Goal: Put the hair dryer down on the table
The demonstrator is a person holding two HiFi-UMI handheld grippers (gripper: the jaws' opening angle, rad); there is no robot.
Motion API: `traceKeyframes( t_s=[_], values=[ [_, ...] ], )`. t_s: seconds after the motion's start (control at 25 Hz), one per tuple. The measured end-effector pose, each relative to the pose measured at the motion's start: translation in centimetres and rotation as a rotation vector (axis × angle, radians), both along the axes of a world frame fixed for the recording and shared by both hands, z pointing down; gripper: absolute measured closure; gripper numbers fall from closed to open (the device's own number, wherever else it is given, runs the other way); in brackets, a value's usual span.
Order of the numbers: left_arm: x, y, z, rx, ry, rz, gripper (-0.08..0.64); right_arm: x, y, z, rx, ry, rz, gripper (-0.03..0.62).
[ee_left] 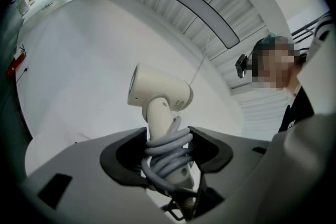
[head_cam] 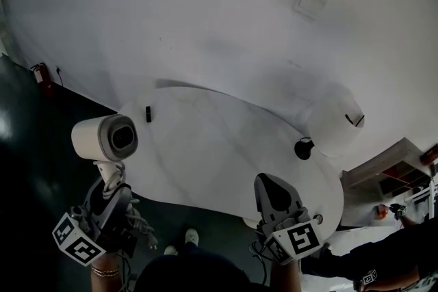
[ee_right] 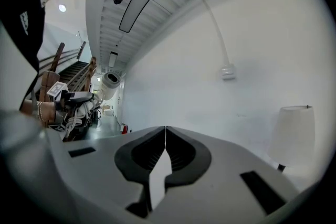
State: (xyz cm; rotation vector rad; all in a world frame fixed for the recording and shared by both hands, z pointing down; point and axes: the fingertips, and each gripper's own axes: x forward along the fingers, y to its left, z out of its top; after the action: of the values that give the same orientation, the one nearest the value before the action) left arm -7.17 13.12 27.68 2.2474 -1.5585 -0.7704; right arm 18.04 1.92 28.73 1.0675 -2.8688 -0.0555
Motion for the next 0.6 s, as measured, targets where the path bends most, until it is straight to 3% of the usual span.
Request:
traceKeyframes(
  t_s=[0.32,0.6],
  values=[
    [-0.2,-0.1,0.3,0.004,0.005,-0.015,0.304,-0.8,-0.5,-0.8,0.019,-0.037,-0.043,0.574],
    [-0.3,-0.2,0.9,0.009,0.039,-0.022,0.304,0.4,-0.9,1.1,-0.011,0.017,-0.002,0.574]
  ],
)
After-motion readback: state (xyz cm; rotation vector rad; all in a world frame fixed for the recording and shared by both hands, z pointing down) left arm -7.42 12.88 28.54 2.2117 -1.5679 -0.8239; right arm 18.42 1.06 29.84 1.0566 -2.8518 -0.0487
